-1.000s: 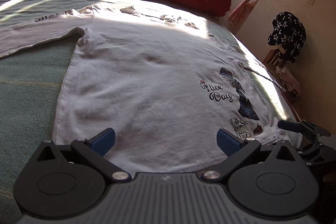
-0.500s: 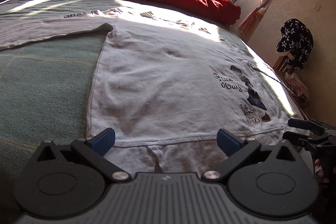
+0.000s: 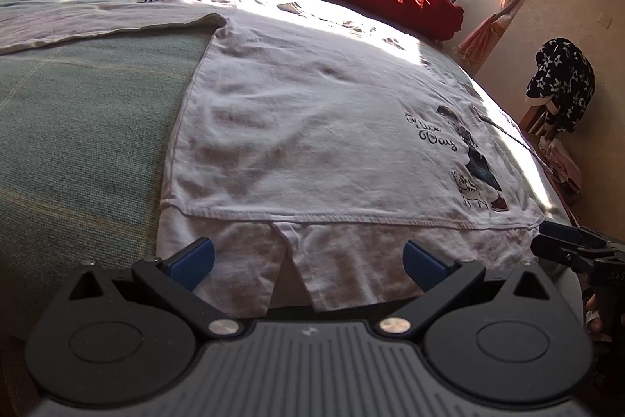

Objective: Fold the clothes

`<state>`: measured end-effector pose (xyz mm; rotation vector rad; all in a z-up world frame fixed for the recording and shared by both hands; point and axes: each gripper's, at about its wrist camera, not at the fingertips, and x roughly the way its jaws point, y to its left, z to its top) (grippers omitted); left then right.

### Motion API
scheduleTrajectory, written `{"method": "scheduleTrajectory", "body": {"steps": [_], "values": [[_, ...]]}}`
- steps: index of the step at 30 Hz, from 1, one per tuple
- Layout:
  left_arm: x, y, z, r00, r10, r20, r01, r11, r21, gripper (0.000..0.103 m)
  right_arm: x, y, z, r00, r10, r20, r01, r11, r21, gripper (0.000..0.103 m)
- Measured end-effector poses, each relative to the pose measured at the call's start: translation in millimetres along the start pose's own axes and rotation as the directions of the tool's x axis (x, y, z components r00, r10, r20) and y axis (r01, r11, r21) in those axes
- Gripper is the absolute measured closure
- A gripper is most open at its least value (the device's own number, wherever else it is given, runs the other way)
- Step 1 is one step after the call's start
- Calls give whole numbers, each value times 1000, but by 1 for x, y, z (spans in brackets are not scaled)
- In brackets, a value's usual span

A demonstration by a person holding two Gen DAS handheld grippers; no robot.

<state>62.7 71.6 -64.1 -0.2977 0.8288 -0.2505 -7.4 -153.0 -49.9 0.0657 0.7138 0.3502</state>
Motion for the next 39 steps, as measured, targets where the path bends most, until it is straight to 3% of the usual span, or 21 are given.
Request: {"method": "scheduleTrajectory", "body": {"steps": [10,18,25,39], "values": [[5,-14,31,1000,-12,21,11,998,60,1,14,-9,-1,1000,1,-31,1,999,40,0],[30,-13,20,1000,-6,13,5,998,64,1,22,-16,-6,998,-20,-59,22,999,32,0],[26,8,21,995,-99,33,100,995,-21,1,27,-19,-7,998,-23,-56,26,999,40,0],[27,3,22,997,-76,28,76,997,-1,1,25,-21,-7,999,-10,-48,12,999,40,0]]}}
